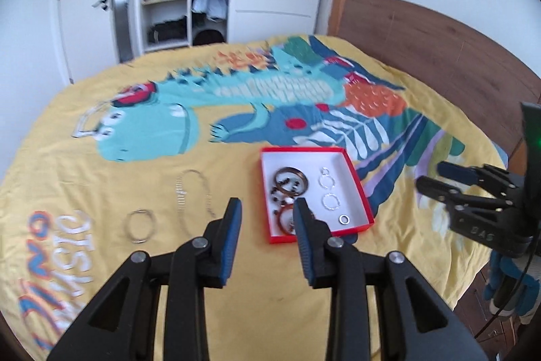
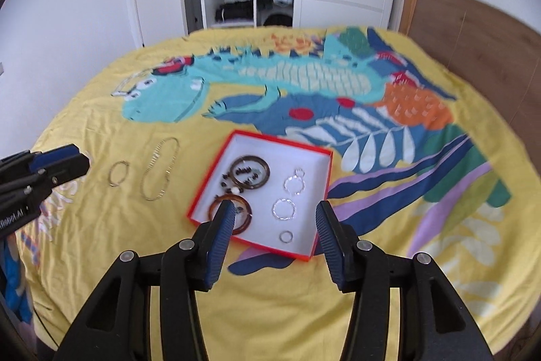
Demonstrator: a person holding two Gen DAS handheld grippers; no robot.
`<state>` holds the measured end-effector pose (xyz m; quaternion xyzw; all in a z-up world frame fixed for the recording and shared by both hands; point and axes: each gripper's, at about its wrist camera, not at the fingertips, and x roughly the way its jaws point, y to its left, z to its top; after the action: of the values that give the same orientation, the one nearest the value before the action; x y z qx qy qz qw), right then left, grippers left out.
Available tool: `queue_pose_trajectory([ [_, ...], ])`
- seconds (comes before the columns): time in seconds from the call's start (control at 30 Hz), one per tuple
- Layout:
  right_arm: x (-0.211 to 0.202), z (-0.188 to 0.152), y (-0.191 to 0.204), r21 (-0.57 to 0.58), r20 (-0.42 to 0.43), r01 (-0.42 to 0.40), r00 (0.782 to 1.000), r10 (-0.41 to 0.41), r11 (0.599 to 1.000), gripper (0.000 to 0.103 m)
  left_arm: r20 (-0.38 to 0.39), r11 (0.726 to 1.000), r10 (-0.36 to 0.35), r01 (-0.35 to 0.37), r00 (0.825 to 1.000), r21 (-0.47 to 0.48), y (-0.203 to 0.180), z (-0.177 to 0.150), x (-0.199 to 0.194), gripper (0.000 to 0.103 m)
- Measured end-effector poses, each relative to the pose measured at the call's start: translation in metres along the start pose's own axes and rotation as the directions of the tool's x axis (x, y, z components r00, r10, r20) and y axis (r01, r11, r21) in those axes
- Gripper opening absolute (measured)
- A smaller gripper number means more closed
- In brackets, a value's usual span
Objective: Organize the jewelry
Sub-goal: 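Move both tools from the box toward the necklace and thin bangle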
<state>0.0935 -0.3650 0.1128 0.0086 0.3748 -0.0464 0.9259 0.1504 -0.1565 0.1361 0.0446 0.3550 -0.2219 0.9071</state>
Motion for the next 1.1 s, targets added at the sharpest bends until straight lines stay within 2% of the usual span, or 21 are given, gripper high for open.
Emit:
queue_pose_trajectory([
  [0.27, -0.100, -0.005, 0.040, 0.018, 0.119, -0.006, 0.993, 0.004, 1.000, 0.062, 0.090, 0.995, 0.082, -0.076, 0.993, -0.069, 0.032, -0.016, -0.101, 0.042],
  [0.43, -0.129, -0.013, 0.068, -0.007, 0.149, -0.027, 0.988, 0.027, 1.000, 0.063, 0.139, 0.985, 0.120, -0.100, 0.983, -0.139, 0.066, -0.028, -0.152, 0.044],
  [0.57, -0.143, -0.017, 0.093, -0.042, 0.159, -0.036, 0.986, 0.042, 0.998, 0.066, 0.155, 0.974, 0.147, -0.115, 0.977, -0.197, 0.095, -0.036, -0.177, 0.044],
  [0.83, -0.140, -0.017, 0.122, -0.067, 0.158, -0.065, 0.985, 0.075, 0.996, 0.073, 0.169, 0.951, 0.245, -0.203, 0.955, -0.231, 0.132, -0.051, -0.192, 0.045],
  [0.93, -0.128, -0.016, 0.128, -0.068, 0.149, -0.087, 0.984, 0.096, 0.994, 0.077, 0.145, 0.942, 0.273, -0.234, 0.951, -0.240, 0.142, -0.055, -0.180, 0.045],
  [1.1, -0.085, -0.019, 0.135, -0.069, 0.104, -0.121, 0.986, 0.128, 0.990, 0.081, 0.088, 0.940, 0.278, -0.252, 0.956, -0.232, 0.153, -0.067, -0.143, 0.051],
])
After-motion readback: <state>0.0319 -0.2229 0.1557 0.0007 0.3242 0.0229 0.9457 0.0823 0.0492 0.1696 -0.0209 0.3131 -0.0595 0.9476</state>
